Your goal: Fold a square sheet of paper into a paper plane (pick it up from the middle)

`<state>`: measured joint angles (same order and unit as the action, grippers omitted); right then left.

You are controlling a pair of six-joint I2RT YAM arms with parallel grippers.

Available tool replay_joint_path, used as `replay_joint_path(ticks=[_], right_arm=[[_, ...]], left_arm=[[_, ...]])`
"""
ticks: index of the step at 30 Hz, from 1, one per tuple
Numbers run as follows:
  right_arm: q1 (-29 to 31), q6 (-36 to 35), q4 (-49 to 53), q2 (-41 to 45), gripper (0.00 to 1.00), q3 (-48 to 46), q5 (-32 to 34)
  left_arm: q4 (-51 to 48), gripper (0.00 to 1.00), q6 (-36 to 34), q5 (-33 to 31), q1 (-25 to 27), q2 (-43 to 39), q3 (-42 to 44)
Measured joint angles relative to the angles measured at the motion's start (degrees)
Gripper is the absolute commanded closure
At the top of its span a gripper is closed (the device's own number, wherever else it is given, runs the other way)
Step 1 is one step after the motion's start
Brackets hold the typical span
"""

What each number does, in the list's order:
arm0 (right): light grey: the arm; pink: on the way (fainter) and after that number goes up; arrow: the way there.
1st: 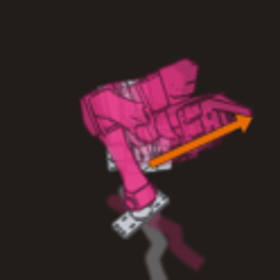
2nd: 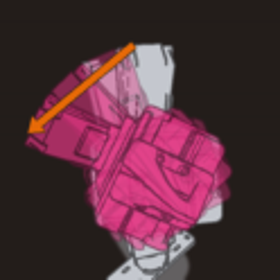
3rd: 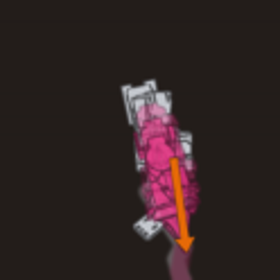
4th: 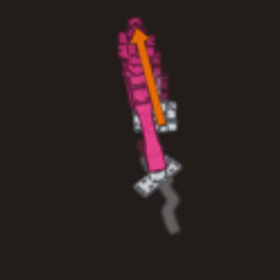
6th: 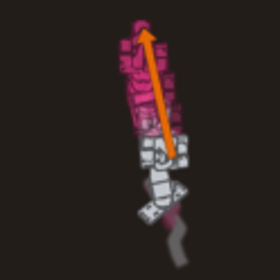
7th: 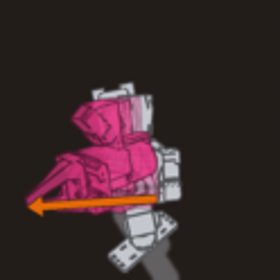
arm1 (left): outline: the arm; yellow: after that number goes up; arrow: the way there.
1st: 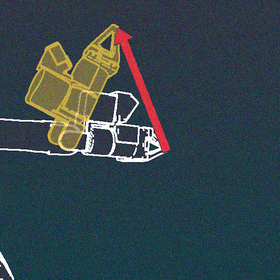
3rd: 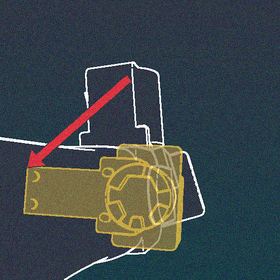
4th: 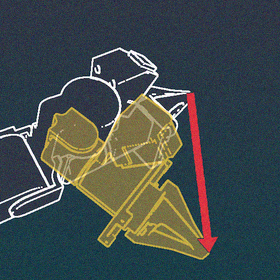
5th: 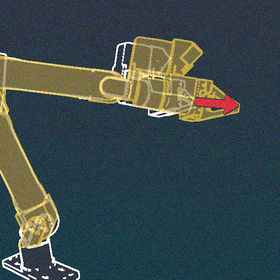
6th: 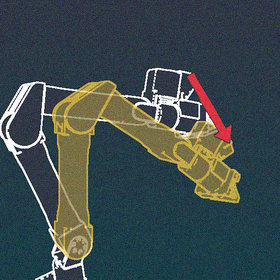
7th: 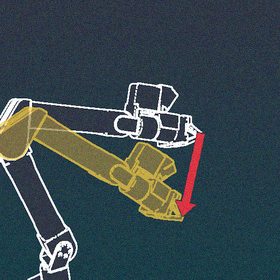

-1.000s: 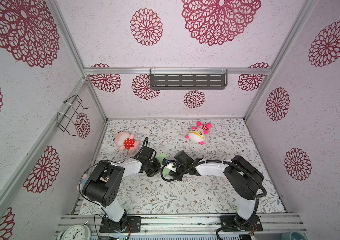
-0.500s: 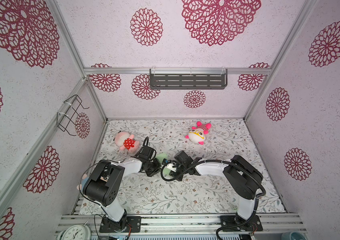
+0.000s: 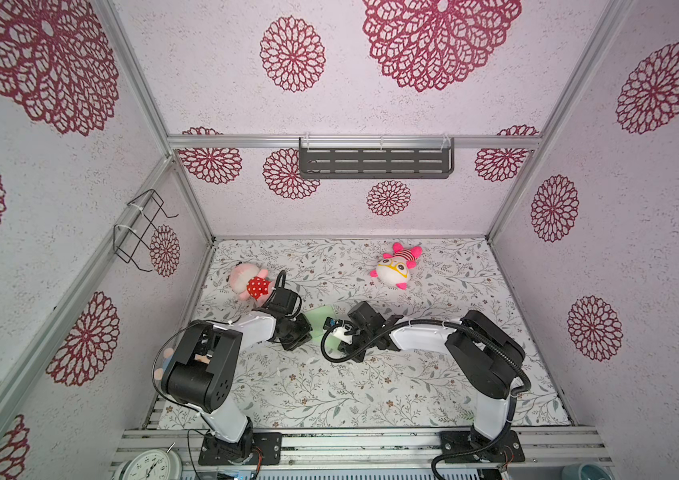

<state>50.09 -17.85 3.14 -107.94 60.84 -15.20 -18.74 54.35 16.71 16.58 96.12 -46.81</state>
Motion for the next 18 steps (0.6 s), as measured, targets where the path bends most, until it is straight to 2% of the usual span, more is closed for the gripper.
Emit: replay_joint_path(ticks=[6, 12, 18], right_arm=[[0.0, 0.4, 0.0, 0.0, 0.91, 0.0, 0.0], [0.0, 1.0, -0.1, 0.0, 0.91, 0.0, 0.0], [0.0, 1.0, -0.4, 0.0, 0.91, -0.2, -0.1]], left_arm=[[-4.3, 0.93, -2.0, -3.1, -1.4, -3.9, 0.1], [1.6, 0.94, -0.5, 0.7, 0.7, -12.8, 3.7], [9.1, 0.97, 1.5, 5.5, 3.9, -7.6, 4.5]])
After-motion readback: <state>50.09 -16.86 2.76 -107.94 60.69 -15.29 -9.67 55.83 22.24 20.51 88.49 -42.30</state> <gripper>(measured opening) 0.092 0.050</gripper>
